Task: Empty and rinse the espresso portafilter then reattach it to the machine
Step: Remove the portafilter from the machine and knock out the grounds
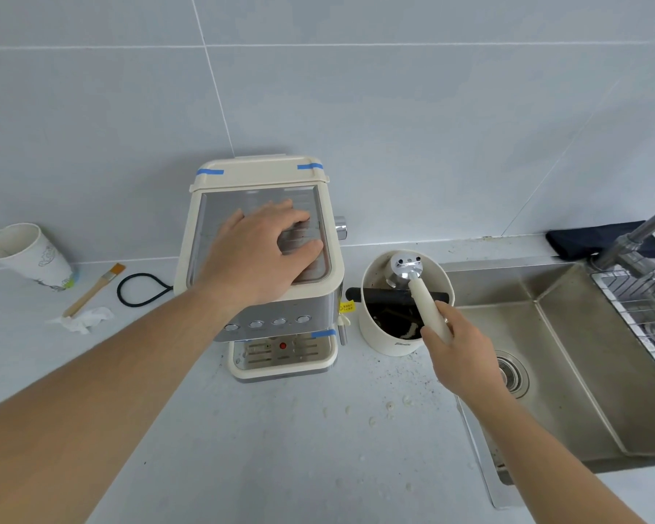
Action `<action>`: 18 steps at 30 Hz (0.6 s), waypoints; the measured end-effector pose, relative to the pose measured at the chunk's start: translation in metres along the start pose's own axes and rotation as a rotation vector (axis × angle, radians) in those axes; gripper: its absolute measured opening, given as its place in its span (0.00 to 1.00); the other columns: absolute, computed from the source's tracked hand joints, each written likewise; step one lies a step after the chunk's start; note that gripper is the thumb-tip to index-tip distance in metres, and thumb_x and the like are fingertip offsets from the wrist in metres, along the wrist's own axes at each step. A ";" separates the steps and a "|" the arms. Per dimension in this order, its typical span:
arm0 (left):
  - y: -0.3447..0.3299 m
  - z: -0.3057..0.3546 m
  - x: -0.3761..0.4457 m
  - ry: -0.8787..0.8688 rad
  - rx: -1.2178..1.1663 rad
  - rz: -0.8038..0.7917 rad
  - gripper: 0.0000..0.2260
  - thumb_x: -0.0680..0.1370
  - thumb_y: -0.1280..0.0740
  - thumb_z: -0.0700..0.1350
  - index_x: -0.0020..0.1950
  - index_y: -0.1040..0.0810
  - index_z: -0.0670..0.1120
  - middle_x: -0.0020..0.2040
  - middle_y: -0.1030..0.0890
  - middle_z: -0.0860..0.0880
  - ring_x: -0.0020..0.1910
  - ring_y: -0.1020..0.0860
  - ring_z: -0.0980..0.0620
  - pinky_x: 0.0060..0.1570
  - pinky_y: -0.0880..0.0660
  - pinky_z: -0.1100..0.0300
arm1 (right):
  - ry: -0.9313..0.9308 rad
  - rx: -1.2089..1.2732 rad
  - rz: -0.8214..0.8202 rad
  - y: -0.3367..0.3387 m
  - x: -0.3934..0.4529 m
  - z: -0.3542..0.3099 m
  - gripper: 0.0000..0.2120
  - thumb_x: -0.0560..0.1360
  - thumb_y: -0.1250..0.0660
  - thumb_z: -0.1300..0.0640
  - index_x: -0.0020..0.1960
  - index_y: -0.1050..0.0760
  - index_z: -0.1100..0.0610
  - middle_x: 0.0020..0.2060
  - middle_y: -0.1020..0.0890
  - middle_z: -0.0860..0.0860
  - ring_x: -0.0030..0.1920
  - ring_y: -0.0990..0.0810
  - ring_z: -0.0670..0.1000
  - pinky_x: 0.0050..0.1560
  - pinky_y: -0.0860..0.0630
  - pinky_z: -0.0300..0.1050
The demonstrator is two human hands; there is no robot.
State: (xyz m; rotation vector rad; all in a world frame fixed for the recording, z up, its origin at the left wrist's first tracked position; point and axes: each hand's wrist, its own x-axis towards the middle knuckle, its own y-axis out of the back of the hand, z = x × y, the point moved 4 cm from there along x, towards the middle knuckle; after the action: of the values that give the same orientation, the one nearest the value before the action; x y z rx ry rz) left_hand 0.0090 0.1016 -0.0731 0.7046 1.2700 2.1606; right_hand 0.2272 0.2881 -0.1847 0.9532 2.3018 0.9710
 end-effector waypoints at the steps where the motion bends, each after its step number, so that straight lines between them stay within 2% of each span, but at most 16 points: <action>1: 0.000 0.000 0.000 0.003 -0.001 -0.001 0.22 0.75 0.40 0.63 0.67 0.27 0.58 0.74 0.30 0.54 0.72 0.33 0.53 0.75 0.47 0.48 | 0.002 0.016 0.021 0.001 -0.001 0.000 0.16 0.79 0.36 0.54 0.66 0.29 0.51 0.38 0.21 0.49 0.36 0.20 0.56 0.37 0.20 0.54; 5: 0.001 0.000 0.001 0.004 0.004 0.002 0.22 0.76 0.40 0.63 0.67 0.27 0.58 0.74 0.30 0.55 0.71 0.32 0.53 0.75 0.48 0.48 | -0.016 0.068 0.066 0.000 -0.003 0.002 0.18 0.79 0.36 0.53 0.68 0.31 0.51 0.40 0.22 0.46 0.35 0.21 0.53 0.34 0.23 0.50; 9: 0.001 0.001 0.000 0.013 0.012 0.000 0.21 0.76 0.39 0.63 0.67 0.27 0.58 0.74 0.31 0.54 0.71 0.33 0.52 0.75 0.47 0.48 | -0.002 -0.096 0.009 -0.008 0.000 -0.002 0.19 0.79 0.37 0.53 0.68 0.32 0.54 0.40 0.21 0.52 0.37 0.22 0.55 0.36 0.26 0.49; 12: 0.000 -0.001 0.000 0.010 0.007 0.004 0.22 0.76 0.38 0.63 0.67 0.27 0.58 0.74 0.31 0.54 0.72 0.33 0.52 0.75 0.47 0.48 | -0.006 -0.142 0.008 -0.006 0.007 -0.004 0.18 0.78 0.37 0.52 0.67 0.31 0.53 0.40 0.21 0.53 0.37 0.24 0.56 0.36 0.32 0.46; 18: -0.001 -0.002 0.001 0.011 -0.003 -0.001 0.22 0.75 0.39 0.64 0.67 0.27 0.58 0.74 0.31 0.55 0.72 0.33 0.54 0.76 0.48 0.48 | 0.022 -0.127 0.012 -0.002 0.007 0.001 0.18 0.79 0.37 0.52 0.67 0.31 0.53 0.40 0.21 0.51 0.36 0.23 0.52 0.32 0.31 0.45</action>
State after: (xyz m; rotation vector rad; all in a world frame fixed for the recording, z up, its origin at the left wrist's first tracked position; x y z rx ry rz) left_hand 0.0072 0.1017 -0.0751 0.6914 1.2718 2.1677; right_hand 0.2227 0.2927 -0.1873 0.9094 2.2247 1.1236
